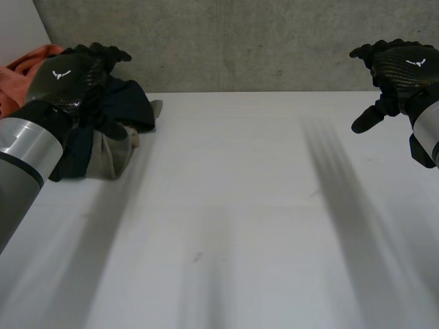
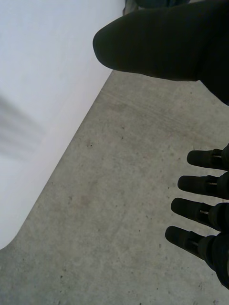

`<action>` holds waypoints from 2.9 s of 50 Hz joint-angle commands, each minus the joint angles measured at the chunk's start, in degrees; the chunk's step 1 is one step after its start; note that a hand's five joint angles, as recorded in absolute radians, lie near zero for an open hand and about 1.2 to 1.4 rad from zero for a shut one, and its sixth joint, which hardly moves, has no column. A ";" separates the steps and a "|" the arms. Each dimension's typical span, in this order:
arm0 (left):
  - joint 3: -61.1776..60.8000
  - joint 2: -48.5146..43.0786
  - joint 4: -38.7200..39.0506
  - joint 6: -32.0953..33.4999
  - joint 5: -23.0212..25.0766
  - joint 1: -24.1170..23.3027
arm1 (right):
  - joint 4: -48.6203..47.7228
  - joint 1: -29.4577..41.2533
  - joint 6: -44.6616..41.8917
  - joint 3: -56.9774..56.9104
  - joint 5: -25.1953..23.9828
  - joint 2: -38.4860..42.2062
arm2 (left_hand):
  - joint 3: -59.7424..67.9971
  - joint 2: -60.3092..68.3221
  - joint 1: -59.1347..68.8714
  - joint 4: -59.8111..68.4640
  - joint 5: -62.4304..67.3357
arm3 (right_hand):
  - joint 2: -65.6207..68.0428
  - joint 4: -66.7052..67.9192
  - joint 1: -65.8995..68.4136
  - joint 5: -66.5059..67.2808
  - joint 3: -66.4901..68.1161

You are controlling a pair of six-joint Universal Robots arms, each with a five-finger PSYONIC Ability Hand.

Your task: Fold the laundry.

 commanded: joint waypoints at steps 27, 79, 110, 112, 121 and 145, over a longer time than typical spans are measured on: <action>27.80 -26.88 8.25 13.58 -3.03 14.55 | -0.25 0.08 -1.56 0.92 -0.18 0.33 | -5.32 -5.46 -5.18 -5.46 -5.05 | -3.79 -6.07 -4.44 -5.63 -5.93; 18.11 -18.81 9.92 -6.34 -3.30 -17.58 | -0.25 -0.80 -3.33 0.21 -0.27 1.65 | 64.13 63.99 64.27 63.99 64.40 | -3.79 -6.07 -4.44 -5.63 -5.93; 5.18 -19.98 2.89 10.79 -1.46 -9.26 | 18.56 5.08 -22.57 4.78 -3.70 4.10 | -1.45 -1.59 -1.31 -1.59 -1.18 | -3.79 -6.07 -4.44 -5.63 -5.93; 4.30 -21.21 2.89 13.25 -0.40 -8.82 | 16.38 7.97 -22.58 6.44 -3.52 5.24 | -1.45 -1.59 -1.31 -1.59 -1.18 | -3.79 -6.07 -4.44 -5.63 -5.93; 1.66 -29.48 2.27 22.14 4.00 -6.97 | -2.61 13.09 -22.05 14.89 -3.17 10.96 | 1.92 1.78 2.05 1.77 2.19 | -3.79 -6.07 -4.44 -5.63 -5.93; 0.60 -18.94 2.80 5.62 3.38 -6.18 | -13.26 22.23 -19.85 3.65 -5.54 -1.96 | -2.79 -2.94 -2.66 -2.94 -2.53 | 66.21 63.93 65.56 64.37 64.07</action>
